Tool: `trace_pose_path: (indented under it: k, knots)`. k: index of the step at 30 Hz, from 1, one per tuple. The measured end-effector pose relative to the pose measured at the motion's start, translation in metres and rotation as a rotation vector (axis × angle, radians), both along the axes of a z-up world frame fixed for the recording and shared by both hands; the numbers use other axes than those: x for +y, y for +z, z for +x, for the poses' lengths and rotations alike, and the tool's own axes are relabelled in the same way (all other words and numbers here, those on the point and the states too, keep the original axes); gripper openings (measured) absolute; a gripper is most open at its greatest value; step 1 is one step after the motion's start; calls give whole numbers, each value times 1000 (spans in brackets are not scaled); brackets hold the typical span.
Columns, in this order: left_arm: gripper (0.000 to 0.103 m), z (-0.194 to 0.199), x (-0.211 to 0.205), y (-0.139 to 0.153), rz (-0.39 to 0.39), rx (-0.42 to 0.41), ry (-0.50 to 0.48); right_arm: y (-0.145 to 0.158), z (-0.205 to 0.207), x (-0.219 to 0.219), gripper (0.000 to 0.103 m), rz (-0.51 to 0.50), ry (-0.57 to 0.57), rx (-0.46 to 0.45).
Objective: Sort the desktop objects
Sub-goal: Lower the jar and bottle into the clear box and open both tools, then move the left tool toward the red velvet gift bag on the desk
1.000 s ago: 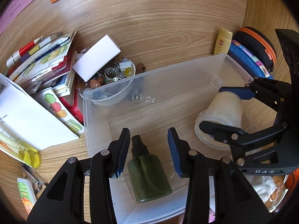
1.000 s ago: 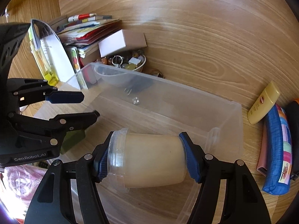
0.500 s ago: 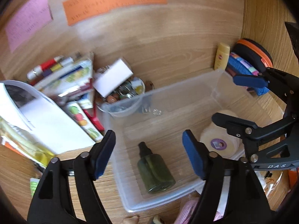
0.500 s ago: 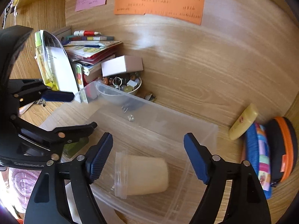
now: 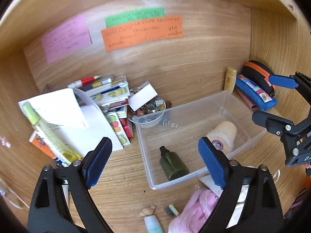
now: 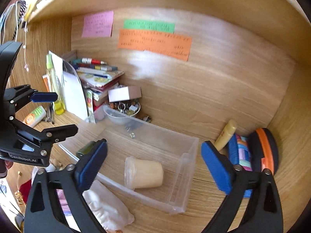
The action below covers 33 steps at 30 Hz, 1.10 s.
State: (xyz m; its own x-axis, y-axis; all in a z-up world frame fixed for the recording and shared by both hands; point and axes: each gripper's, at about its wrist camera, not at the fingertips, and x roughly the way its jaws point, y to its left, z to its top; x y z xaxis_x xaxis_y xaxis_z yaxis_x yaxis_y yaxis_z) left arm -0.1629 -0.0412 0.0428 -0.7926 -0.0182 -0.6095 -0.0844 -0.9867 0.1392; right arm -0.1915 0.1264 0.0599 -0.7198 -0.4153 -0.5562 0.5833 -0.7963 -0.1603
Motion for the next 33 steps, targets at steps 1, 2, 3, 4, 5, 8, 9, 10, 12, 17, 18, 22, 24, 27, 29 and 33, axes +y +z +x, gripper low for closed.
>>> trace_pose_path:
  k: [1,2,3,4,5,8,9,10,12,17,18,22,24,27,29,33]
  knots:
    - [93,5,-1,3,0,10,2,2,5,2,98,-3,-1,9]
    - [94,9,-1,5,-2,18,6,4,9,4,98,-5,-1,15]
    - [94,14,-1,7,-3,29,11,6,15,7,98,-8,-2,24]
    - [94,20,-2,9,-4,39,15,7,19,9,98,-10,-3,30]
    - [94,26,-2,11,-2,48,21,8,23,11,99,-12,-5,35]
    - [96,43,-6,14,6,73,31,11,37,20,99,-18,-9,50]
    - [97,49,-7,15,6,80,35,11,41,23,99,-19,-12,54]
    - [97,57,-9,15,5,89,40,10,46,27,99,-18,-18,58]
    - [98,68,-12,14,7,100,49,8,54,35,99,-15,-30,67]
    - [100,92,-19,7,17,112,75,1,70,57,100,-26,-49,64]
    - [100,96,-21,4,18,109,82,-1,74,61,102,-30,-57,63]
    - [100,111,-26,-14,32,78,96,-9,87,74,103,-35,-75,55]
    - [100,116,-26,-25,34,60,103,-15,93,80,103,-35,-84,47]
    - [100,123,-28,-44,30,23,127,-26,98,89,103,-38,-101,22]
    - [100,127,-30,-56,37,-2,142,-33,99,94,103,-39,-113,3]
    - [100,133,-35,-78,68,-54,167,-58,98,102,103,-11,-148,-56]
